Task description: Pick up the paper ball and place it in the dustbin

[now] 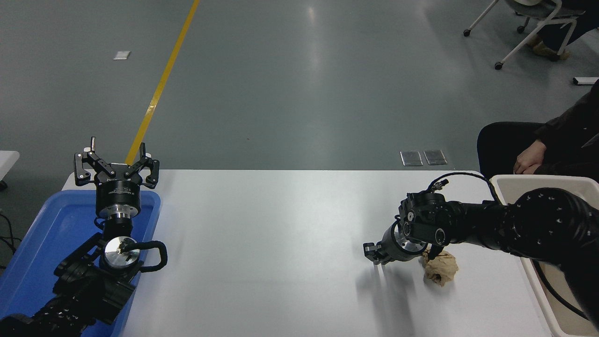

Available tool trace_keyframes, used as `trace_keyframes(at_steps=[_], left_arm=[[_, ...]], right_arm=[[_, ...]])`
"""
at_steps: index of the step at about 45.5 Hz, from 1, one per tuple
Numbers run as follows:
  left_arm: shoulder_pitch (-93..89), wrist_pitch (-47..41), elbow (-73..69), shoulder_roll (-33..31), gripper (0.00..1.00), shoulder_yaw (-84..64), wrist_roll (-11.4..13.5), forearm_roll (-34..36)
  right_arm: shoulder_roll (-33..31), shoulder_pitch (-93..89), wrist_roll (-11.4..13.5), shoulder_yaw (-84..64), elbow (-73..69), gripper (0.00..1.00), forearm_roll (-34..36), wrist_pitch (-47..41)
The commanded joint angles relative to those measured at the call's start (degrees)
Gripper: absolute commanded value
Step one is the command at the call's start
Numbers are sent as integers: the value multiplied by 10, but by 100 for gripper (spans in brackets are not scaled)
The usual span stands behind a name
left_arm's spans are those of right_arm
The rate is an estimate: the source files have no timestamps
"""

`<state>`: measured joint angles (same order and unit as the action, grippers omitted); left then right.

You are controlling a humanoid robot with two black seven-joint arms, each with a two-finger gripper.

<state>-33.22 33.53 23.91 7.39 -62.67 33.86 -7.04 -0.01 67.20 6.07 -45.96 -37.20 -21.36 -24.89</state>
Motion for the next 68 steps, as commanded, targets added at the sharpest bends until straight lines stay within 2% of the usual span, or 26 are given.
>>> trace_keyframes(at_steps=[1, 6, 7, 9, 12, 13, 15, 16, 33, 43, 50, 58, 68], left_arm=[[0, 0, 0, 0, 99, 0, -1, -1], [0, 0, 0, 0, 99, -1, -1, -1], [0, 0, 0, 2, 99, -1, -1, -1], [0, 0, 0, 2, 99, 0, -1, 0], [0, 0, 0, 2, 99, 0, 0, 0], [0, 0, 0, 2, 99, 0, 0, 0], [0, 0, 0, 2, 99, 0, 0, -1], [0, 0, 0, 2, 99, 0, 0, 0], [0, 0, 0, 2, 99, 0, 0, -1], [0, 0, 0, 2, 99, 0, 0, 0], [0, 0, 0, 2, 99, 0, 0, 0], [0, 0, 0, 2, 99, 0, 0, 0], [0, 0, 0, 2, 99, 0, 1, -1]], right_arm=[[0, -4, 0, 0, 6, 24, 0, 1], [0, -3, 0, 0, 6, 31, 0, 0], [0, -2, 0, 0, 6, 36, 0, 0], [0, -1, 1, 0, 6, 51, 1, -1], [0, 5, 1, 0, 5, 66, 3, -5], [0, 7, 1, 0, 4, 74, 4, -7], [0, 11, 1, 0, 4, 99, 8, -8], [0, 14, 1, 1, 3, 100, 9, -8], [0, 212, 5, 31, -107, 100, 12, -139], [-125, 391, 14, 30, -229, 100, 11, -201], [-206, 493, 17, 28, -288, 100, 11, -201], [-310, 558, 19, 29, -314, 100, -36, -201], [-377, 627, 25, 27, -316, 100, -46, -201]])
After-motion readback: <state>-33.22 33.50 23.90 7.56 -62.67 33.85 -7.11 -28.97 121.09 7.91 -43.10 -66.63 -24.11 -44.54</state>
